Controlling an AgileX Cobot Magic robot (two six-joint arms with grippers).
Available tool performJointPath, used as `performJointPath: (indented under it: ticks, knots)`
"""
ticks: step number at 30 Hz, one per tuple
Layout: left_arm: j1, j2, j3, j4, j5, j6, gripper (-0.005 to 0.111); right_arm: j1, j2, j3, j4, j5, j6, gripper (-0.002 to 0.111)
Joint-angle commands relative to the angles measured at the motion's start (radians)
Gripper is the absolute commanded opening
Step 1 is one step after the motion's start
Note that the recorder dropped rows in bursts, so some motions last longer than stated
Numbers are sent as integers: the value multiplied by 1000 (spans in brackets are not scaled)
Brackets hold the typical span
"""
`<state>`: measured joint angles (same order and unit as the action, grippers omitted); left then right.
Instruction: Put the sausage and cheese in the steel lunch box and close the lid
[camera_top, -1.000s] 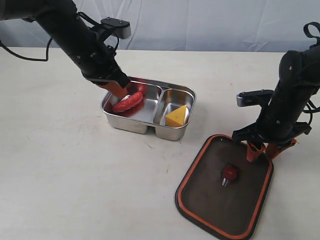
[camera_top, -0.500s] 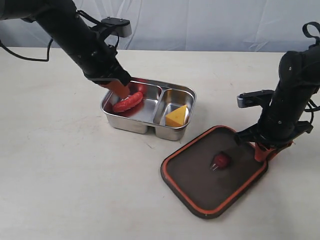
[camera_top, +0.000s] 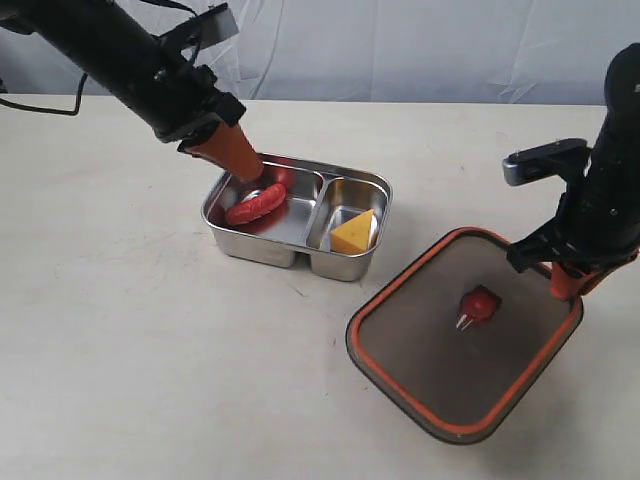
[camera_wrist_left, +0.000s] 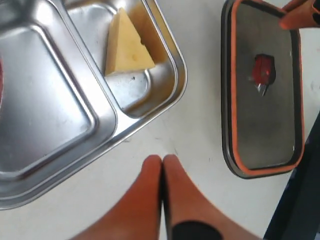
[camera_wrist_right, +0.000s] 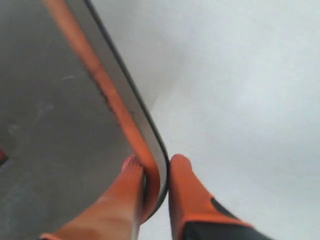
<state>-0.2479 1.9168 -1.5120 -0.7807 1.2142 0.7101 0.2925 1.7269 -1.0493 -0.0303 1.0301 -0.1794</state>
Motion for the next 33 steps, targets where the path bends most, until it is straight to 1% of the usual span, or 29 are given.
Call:
performJointPath:
  ticks: [1, 4, 5, 9, 11, 18, 20, 24, 30, 33]
  knots:
    - [35, -10, -3, -101, 7, 10, 7, -1, -99, 2, -12, 14, -10, -1]
    - [46, -10, -3, -151, 7, 4, 22, -1, -156, 2, -12, 4, -12, -1]
    - [47, -10, -3, -172, 7, 4, 31, -1, -171, 2, -12, -4, -14, -1]
    - [47, -10, -3, -219, 7, 4, 59, -1, -208, 2, 17, -41, -69, -1]
    - [47, -10, -3, -232, 7, 4, 68, -1, -216, 2, 53, -72, -103, -1]
    - [33, -10, 6, -294, 7, 6, 68, -1, -218, 2, 185, -172, -215, -1]
    - [13, -10, 13, -301, 7, 16, 68, -1, -218, 2, 220, -205, -243, -1]
    - [-25, -10, 26, -308, 7, 32, 68, -1, -218, 2, 224, -256, -251, -1]
    - [-80, -10, 26, -319, 7, 39, 68, -1, -218, 2, 234, -262, -276, -1]
    - [-96, -10, 26, -317, 7, 57, 68, -1, -218, 2, 278, -264, -317, -1]
